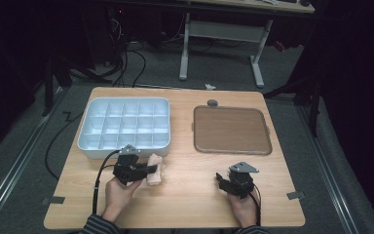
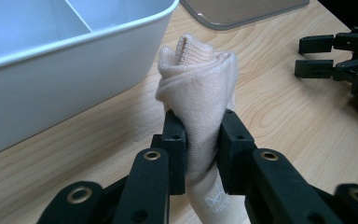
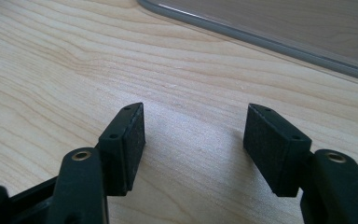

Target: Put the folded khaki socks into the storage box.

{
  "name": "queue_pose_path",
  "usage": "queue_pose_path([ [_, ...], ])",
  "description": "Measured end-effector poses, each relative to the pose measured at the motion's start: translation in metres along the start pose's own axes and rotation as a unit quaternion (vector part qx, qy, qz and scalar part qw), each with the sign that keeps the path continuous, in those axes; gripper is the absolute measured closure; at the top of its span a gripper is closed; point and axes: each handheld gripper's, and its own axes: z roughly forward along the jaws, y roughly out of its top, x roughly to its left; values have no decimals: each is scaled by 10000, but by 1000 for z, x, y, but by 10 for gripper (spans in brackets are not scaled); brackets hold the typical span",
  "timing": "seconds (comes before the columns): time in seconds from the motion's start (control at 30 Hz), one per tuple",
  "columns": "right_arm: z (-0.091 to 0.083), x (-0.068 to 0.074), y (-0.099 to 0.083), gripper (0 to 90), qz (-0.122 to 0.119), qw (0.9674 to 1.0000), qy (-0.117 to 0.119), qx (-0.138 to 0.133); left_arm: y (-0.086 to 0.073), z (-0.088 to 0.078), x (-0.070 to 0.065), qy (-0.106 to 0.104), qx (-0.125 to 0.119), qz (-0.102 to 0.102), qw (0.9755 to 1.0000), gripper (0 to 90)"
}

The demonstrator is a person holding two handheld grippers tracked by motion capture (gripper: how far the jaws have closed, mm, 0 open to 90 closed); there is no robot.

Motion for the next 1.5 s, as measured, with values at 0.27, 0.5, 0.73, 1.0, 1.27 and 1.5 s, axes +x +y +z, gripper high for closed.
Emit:
queue_pose_path([
  [0.27,0,0,0,385,-1,10000,1,-3,3,-11,5,54,-68,-12,10000,757],
  [0.5,0,0,0,383,-6,10000,9,-2,5,-17,8,54,-89,-59,9999,758],
  [0.73,0,0,0,382,1,10000,11,1,4,-23,12,121,-75,-72,9999,758],
  [1.0,0,0,0,381,-3,10000,11,1,4,-31,18,154,-91,-120,9998,758],
  [1.27,0,0,0,381,-23,10000,7,0,5,-42,23,243,-151,-124,9995,757],
  [1.5,0,0,0,381,-17,10000,7,2,5,-53,30,237,-270,-260,9990,757],
])
